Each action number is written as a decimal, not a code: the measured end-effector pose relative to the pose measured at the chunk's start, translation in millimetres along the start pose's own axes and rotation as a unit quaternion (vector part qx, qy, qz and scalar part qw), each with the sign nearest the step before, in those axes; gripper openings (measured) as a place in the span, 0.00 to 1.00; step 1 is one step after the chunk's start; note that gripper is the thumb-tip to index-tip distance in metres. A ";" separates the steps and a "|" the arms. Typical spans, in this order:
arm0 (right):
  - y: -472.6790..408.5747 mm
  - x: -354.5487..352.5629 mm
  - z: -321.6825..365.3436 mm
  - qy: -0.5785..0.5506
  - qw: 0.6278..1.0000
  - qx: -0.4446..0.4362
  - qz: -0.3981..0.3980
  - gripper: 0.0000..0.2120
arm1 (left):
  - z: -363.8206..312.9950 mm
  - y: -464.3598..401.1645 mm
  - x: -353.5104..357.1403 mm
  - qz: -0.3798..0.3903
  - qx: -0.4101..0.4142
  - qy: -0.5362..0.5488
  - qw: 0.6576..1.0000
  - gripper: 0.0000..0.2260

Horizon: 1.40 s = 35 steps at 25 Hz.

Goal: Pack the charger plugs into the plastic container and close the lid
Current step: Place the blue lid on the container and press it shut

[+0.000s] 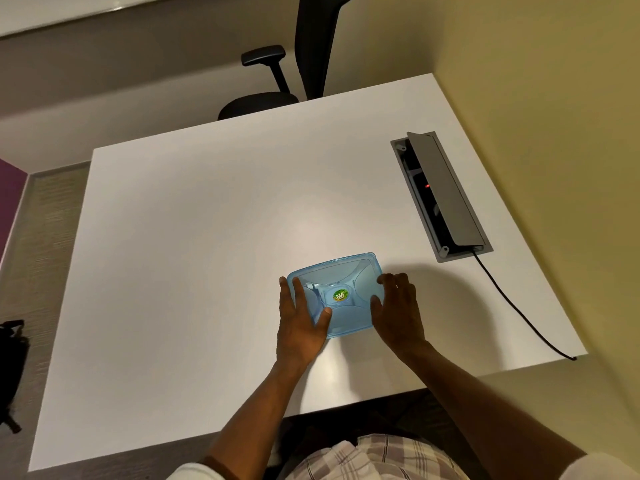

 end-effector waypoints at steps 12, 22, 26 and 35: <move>-21.1 40.1 -7.1 -0.010 0.998 0.038 0.056 0.30 | 2.3 -0.9 15.7 -0.008 -0.016 -0.073 0.997 0.45; -21.2 41.4 -5.8 -0.003 1.000 0.009 0.013 0.33 | 12.2 -5.8 22.0 -0.023 -0.010 -0.066 0.997 0.42; -21.8 42.6 -3.5 0.001 1.000 -0.002 0.007 0.33 | 12.7 -9.2 20.0 -0.023 -0.008 -0.070 0.997 0.42; -20.2 54.6 35.4 0.172 0.966 -0.184 0.065 0.31 | -2.3 -11.3 24.4 0.003 0.043 -0.197 0.980 0.41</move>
Point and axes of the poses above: each hand's wrist, its own y-axis away from the middle knuckle, its own x-axis out of the palm, z = x × y, the point moved 10 cm from there along -y, towards the middle knuckle, and after that the axes turned 3 degrees about -x, right-handed, at the moved point
